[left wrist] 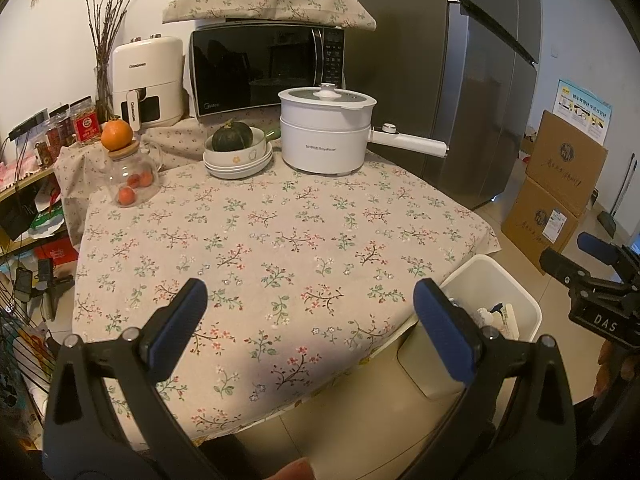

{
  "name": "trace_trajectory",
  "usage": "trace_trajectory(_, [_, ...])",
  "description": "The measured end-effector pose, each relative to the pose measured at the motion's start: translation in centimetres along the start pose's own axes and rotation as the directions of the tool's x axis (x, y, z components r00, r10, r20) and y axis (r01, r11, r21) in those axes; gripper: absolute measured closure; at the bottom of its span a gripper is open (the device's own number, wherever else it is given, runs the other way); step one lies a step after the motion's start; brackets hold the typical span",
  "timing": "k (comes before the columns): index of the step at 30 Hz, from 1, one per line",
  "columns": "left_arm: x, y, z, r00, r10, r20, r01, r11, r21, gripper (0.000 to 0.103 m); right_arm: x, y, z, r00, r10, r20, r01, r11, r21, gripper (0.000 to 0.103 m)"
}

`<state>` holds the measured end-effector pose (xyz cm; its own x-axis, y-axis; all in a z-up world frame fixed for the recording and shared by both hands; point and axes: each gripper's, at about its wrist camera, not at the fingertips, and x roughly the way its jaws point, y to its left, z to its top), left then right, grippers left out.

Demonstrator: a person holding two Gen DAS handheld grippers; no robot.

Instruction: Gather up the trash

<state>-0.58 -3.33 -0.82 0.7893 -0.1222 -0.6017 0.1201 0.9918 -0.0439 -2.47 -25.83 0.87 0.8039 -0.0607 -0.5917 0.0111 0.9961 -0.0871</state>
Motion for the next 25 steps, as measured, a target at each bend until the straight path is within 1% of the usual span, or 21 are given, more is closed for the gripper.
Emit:
trace_trajectory(16, [-0.1, -0.08, -0.09, 1.0, 0.006, -0.017, -0.006, 1.0, -0.007, 0.001, 0.09, 0.01, -0.1, 1.0, -0.004, -0.005, 0.004, 1.0, -0.004, 0.015])
trace_trajectory(21, [0.06, 0.03, -0.08, 0.999, -0.005, -0.032, 0.005, 1.0, -0.007, 0.001, 0.22, -0.14, -0.09, 1.0, -0.014, -0.004, 0.014, 1.0, 0.0, 0.015])
trace_trajectory(25, [0.25, 0.38, 0.6, 0.999, -0.023, -0.048, 0.023, 1.0, -0.007, 0.001, 0.59, 0.3, -0.47, 1.0, 0.006, -0.015, -0.007, 0.999, -0.034, 0.015])
